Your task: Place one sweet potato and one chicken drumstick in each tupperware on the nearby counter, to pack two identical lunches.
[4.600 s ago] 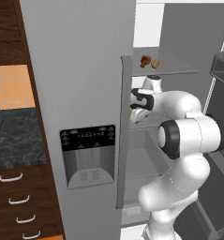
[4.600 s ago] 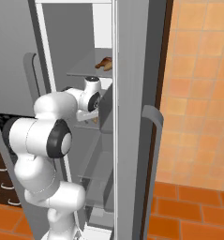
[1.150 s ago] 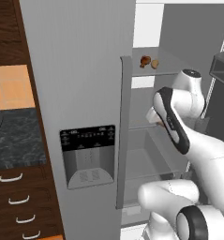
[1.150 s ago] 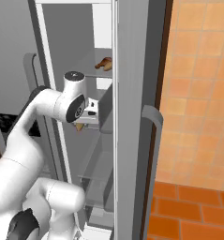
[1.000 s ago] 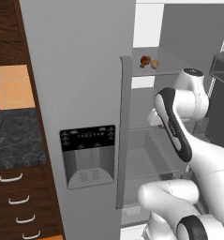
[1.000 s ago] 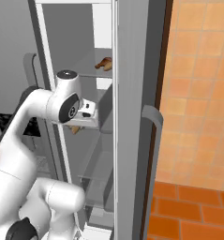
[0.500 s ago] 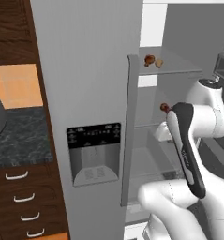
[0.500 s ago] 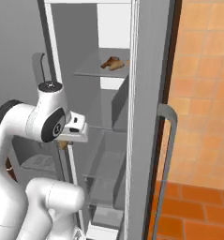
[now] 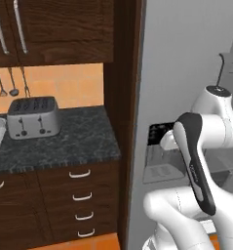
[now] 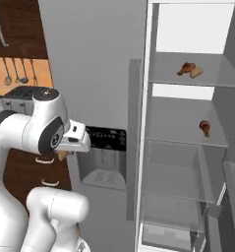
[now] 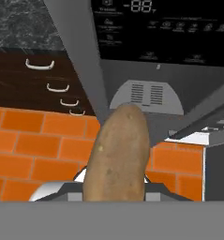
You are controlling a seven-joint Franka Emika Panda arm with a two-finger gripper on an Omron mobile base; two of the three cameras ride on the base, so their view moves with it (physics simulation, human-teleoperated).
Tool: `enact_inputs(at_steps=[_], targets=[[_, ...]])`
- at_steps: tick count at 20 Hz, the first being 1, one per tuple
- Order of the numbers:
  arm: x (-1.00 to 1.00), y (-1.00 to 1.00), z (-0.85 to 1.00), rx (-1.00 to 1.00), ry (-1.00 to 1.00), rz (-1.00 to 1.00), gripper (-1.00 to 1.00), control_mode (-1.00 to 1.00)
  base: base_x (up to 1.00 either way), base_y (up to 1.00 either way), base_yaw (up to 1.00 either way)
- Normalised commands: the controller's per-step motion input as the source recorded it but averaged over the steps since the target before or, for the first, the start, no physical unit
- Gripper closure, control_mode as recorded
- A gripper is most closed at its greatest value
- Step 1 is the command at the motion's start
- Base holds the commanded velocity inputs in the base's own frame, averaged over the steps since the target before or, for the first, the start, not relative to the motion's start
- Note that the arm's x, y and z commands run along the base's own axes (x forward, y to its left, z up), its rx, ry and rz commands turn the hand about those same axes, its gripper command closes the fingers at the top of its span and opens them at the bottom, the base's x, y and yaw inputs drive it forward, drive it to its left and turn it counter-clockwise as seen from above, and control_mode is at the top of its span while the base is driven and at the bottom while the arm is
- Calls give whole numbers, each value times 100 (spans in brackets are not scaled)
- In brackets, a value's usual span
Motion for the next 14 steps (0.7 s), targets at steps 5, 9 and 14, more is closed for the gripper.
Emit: enact_inputs(at_steps=[5,9,14], targets=[[0,0,0,0,0,0,100,100,0,100,0],[0,0,0,0,0,0,100,100,1,100,1],[0,0,0,0,0,0,100,100,32,100,3]])
